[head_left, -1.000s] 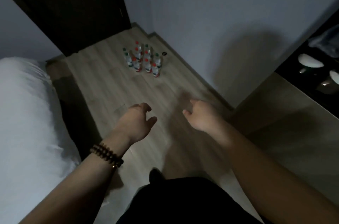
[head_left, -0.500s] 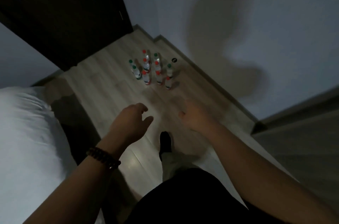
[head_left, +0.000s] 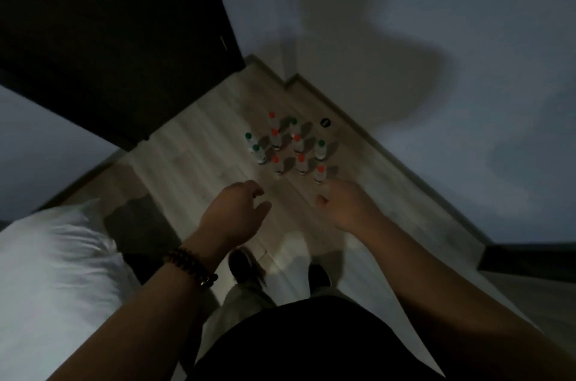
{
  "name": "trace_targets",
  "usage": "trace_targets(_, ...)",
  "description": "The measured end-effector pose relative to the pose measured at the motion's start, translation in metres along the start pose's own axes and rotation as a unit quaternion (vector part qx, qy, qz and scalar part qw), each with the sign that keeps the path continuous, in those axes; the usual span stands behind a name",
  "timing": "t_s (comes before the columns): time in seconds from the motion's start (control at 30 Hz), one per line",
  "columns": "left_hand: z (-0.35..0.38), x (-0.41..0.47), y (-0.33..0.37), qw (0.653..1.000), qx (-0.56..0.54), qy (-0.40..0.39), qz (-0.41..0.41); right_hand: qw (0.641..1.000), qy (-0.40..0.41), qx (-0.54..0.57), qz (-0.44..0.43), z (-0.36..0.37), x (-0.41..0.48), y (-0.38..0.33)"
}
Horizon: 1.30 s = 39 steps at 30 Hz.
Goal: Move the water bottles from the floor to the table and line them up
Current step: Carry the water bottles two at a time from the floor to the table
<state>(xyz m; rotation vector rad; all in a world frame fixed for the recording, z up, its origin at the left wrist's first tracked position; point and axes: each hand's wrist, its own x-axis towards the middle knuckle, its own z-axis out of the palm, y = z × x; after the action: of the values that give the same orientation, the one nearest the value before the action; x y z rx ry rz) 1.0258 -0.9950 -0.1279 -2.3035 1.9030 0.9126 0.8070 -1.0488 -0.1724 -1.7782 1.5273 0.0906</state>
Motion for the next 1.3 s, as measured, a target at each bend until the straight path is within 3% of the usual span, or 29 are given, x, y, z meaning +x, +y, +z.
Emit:
trace_targets(0.47,-0.051,0.217,-0.077,0.970,0.026,-0.150,0.189,0.971,0.004,0.056,0.234,0.037,0.115,-0.084)
trace_targets(0.67,-0.029,0.278,-0.091,0.967,0.016,-0.175,0.183,0.960,-0.002,0.095,0.263,0.067,0.166,-0.083)
trace_targets(1.0,0.137,0.381,-0.153,0.975,0.013,-0.186,0.117,0.947,0.030,0.161,0.277,0.204,0.290,0.049)
trace_targets(1.3,0.315,0.494,-0.184,0.975,-0.009,-0.173,0.139,0.922,0.112,0.190,0.319,0.333,0.427,0.195)
